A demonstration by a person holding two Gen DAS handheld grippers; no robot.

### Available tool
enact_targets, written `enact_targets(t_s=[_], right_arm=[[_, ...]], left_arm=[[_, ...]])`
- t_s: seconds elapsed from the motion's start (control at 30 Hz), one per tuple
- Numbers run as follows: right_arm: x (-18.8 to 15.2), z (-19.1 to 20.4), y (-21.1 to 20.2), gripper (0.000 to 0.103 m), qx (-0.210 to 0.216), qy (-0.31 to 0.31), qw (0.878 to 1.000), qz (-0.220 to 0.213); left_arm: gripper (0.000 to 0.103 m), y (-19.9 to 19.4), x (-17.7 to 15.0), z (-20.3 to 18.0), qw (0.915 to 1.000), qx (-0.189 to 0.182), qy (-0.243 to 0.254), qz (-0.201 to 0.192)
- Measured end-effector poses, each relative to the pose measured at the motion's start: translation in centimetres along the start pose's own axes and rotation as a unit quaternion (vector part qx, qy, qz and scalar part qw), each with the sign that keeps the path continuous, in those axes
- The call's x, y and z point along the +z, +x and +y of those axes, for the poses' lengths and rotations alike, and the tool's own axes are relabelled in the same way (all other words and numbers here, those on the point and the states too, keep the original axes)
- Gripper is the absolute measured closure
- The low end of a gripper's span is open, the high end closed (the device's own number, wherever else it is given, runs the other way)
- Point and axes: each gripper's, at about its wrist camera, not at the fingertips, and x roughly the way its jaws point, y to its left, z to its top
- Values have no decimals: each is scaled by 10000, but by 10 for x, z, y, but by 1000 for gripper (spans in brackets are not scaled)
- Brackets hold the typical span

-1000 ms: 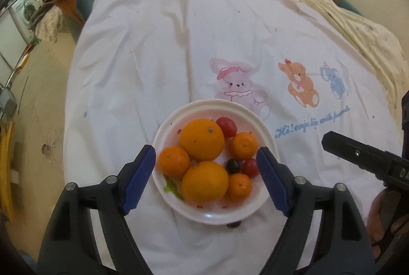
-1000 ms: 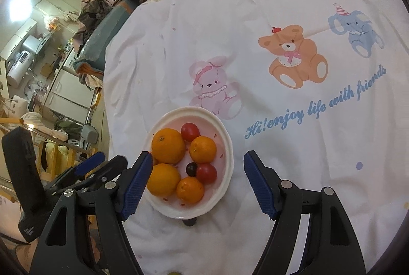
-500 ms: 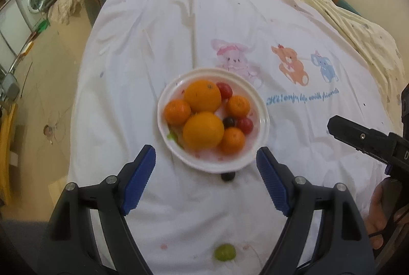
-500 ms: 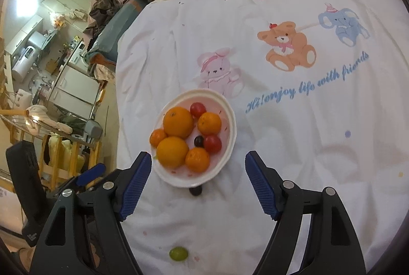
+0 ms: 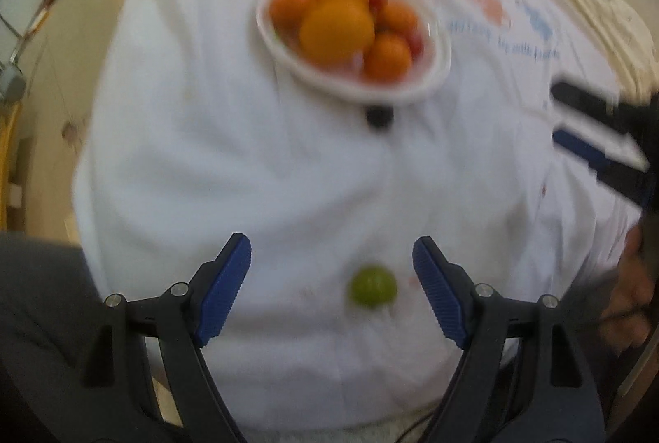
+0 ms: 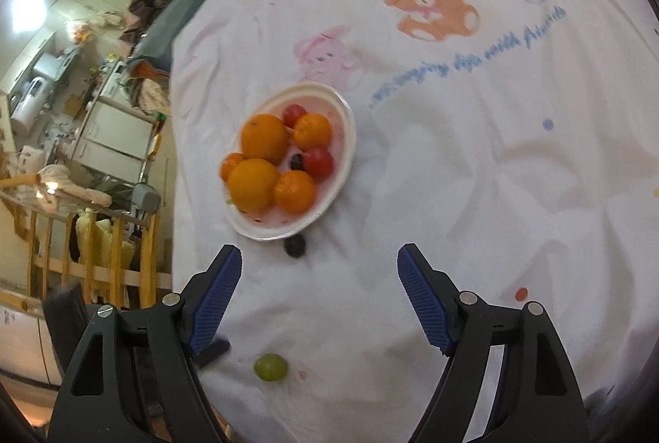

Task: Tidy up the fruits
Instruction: 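Move the open left tool back and grasp the green lime on the sheet, then lift the green lime with the left tool while the right tool grasps another dark plum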

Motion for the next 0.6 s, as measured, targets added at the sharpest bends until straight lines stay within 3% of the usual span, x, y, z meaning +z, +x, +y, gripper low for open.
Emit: enact_targets(t_s=[0.2, 0.4, 0.47, 0.53, 0.6], right_arm=[[2, -9, 2, 22, -47, 161, 9999, -5], [3, -10, 3, 22, -62, 172, 9998, 2], [3, -10, 4, 22, -68, 175, 9998, 7], [2, -11, 7, 22, -87, 172, 9998, 39], [2, -10, 9, 22, -113, 168, 9998, 76]], left_arm=[[28, 22, -22, -21, 9989, -46, 359, 299], [57, 34, -27, -31, 9965, 235, 734, 337], [72, 34, -27, -32, 9961, 232, 798, 305], [79, 32, -27, -32, 9958, 87, 844, 332], [79, 27, -27, -34, 9956, 103, 876, 301]])
